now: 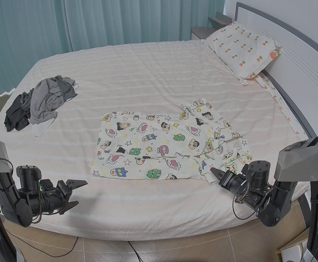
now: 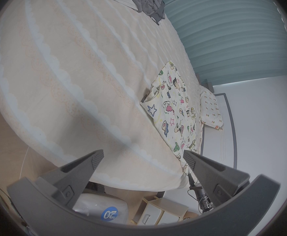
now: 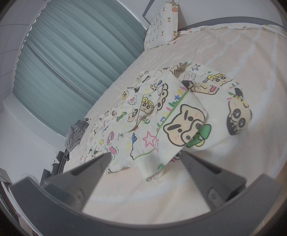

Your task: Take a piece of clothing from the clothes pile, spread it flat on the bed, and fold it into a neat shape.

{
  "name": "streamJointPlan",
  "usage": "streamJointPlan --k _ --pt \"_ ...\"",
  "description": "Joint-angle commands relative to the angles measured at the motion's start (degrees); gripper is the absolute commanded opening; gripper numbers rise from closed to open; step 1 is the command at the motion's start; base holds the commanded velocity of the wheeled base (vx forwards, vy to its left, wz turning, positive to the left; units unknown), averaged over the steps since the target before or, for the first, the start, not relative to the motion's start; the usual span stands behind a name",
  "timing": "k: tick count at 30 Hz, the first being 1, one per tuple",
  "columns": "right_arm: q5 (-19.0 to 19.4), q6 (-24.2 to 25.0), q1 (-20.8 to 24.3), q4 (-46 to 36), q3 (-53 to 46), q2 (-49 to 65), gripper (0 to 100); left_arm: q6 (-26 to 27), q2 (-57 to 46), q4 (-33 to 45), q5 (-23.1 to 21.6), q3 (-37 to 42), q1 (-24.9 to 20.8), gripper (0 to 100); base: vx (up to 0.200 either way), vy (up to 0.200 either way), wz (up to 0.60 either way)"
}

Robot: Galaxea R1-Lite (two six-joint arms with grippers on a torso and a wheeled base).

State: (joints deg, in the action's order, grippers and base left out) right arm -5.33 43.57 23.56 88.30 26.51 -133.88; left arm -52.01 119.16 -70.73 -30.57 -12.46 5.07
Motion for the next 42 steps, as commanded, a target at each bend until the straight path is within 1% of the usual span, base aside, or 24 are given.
streamJointPlan --k 1,4,5,7,8,9,11,13,14,15,16,17,18,19,20,22,23,26,29,33,42 --pt "0.1 0.1 -1.0 1.4 -4.9 2.0 100 0.0 0.1 0.0 0.0 0.0 0.0 100 0.000 0.000 0.00" --pt "0.1 -0.2 -3.9 1.4 -6.2 3.2 100 0.0 0.1 0.0 0.1 0.0 0.0 100 0.000 0.000 0.00" --pt "0.1 -0.2 -4.0 1.4 -6.3 3.3 100 0.0 0.1 0.0 0.1 0.0 0.0 100 0.000 0.000 0.00" --pt "2.1 -0.8 -7.7 1.4 -6.7 5.1 100 0.0 0.1 0.0 0.1 0.1 0.0 100 0.000 0.000 0.00" --pt "2.7 -1.0 -8.4 1.4 -6.7 5.5 100 0.0 0.1 0.0 0.1 0.1 0.0 100 0.000 0.000 0.00" --pt "5.8 -2.1 -10.5 1.4 -6.6 6.2 100 0.0 0.1 0.0 0.1 0.1 -0.1 100 0.000 0.000 0.00" --pt "13.9 -4.5 -14.7 1.3 -6.3 7.6 100 0.0 0.1 0.0 0.1 0.1 0.0 100 0.000 0.000 0.00" --pt "21.3 -6.6 -17.9 1.3 -5.5 7.6 100 0.0 0.1 0.0 0.1 0.1 -0.1 100 0.000 0.000 0.00" --pt "23.9 -7.6 -19.1 1.2 -4.7 7.3 100 0.0 0.1 0.0 0.1 0.1 -0.1 100 0.000 0.000 0.00" --pt "24.2 -7.8 -19.3 1.2 -4.5 7.2 100 0.0 0.1 0.0 0.1 0.1 -0.1 100 0.000 0.000 0.00" --pt "27.2 -9.9 -20.6 0.5 -2.4 5.8 100 0.0 0.1 0.0 0.1 0.1 -0.1 100 0.000 0.000 0.00" --pt "28.6 -10.4 -21.1 -0.1 -0.8 5.0 100 0.0 0.1 0.0 0.1 0.1 -0.1 100 0.000 0.000 0.00" --pt "29.1 -10.5 -21.3 -0.3 -0.2 4.9 100 0.0 0.1 0.0 0.1 0.1 -0.1 100 0.000 0.000 0.00" --pt "31.4 -10.5 -22.3 -2.0 2.7 4.3 100 0.0 0.1 0.0 0.1 0.1 -0.1 100 0.000 0.000 0.00" --pt "31.8 -10.7 -22.7 -2.7 3.4 4.2 100 0.0 0.1 0.0 0.1 0.1 -0.1 100 0.000 0.000 0.00" --pt "33.1 -11.0 -24.1 -8.0 7.2 3.8 100 0.0 0.1 0.0 0.1 0.1 -0.1 100 0.000 0.000 0.00" --pt "33.5 -11.0 -24.2 -8.4 7.6 3.6 100 0.0 0.1 0.0 0.1 0.1 -0.1 100 0.000 0.000 0.00" --pt "36.5 -11.2 -24.4 -9.1 7.9 3.0 100 0.0 0.1 0.0 0.1 0.1 -0.1 100 0.000 0.000 0.00" --pt "37.8 -11.4 -24.3 -9.2 8.0 2.6 100 0.5 0.2 0.0 0.1 0.1 -0.1 100 0.000 0.000 0.00" --pt "38.4 -12.5 -23.7 -9.1 9.0 1.3 100 2.3 0.8 0.0 0.1 0.3 -0.1 100 0.000 0.000 0.00" --pt "39.1 -13.2 -22.8 -9.8 13.5 -1.9 100 2.3 0.8 0.0 0.1 0.4 -0.1 100 0.000 0.000 0.00"
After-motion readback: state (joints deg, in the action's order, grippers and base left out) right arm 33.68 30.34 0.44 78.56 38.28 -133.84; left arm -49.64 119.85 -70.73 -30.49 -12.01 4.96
